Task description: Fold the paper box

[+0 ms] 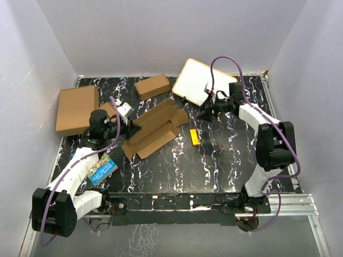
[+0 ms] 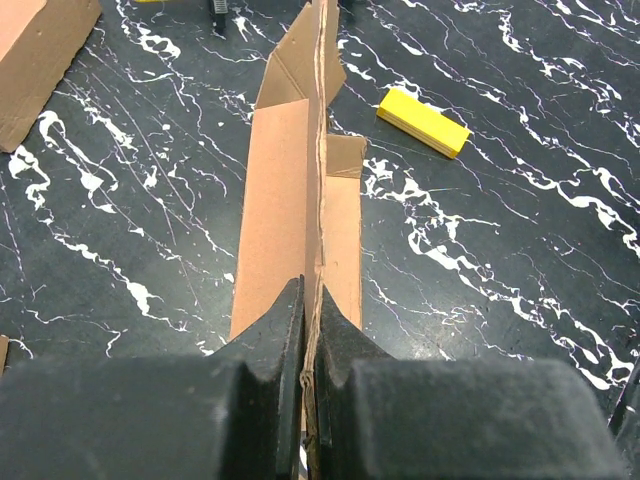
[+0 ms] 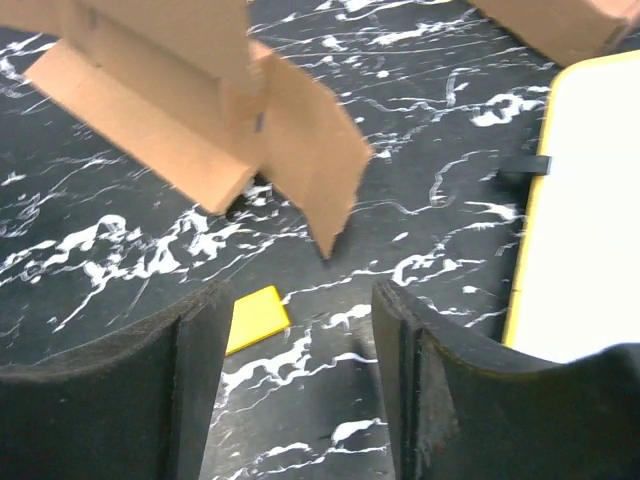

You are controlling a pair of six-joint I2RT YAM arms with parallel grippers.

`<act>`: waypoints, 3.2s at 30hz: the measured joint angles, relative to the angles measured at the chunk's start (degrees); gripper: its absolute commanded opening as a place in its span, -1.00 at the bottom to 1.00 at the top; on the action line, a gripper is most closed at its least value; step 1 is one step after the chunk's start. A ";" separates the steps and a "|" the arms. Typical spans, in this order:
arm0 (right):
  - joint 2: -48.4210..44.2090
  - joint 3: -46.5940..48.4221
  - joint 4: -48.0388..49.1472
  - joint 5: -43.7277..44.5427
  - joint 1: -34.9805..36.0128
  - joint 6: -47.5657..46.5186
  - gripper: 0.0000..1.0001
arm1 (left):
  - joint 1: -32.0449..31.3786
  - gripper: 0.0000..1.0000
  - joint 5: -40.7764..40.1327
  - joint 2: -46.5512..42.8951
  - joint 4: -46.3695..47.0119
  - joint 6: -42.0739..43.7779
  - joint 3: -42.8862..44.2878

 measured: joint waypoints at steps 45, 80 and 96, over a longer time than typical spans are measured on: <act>15.69 4.94 11.21 -6.60 11.06 4.90 0.00 | -0.15 -1.00 5.14 -2.03 0.11 1.27 -1.25; 12.28 -15.15 55.74 3.04 14.58 31.28 0.08 | -0.15 -1.00 5.27 -2.10 0.92 1.07 -1.99; 10.64 -10.69 30.84 -0.48 13.03 7.69 0.11 | -1.07 -1.00 7.61 -5.14 -2.47 2.89 -2.10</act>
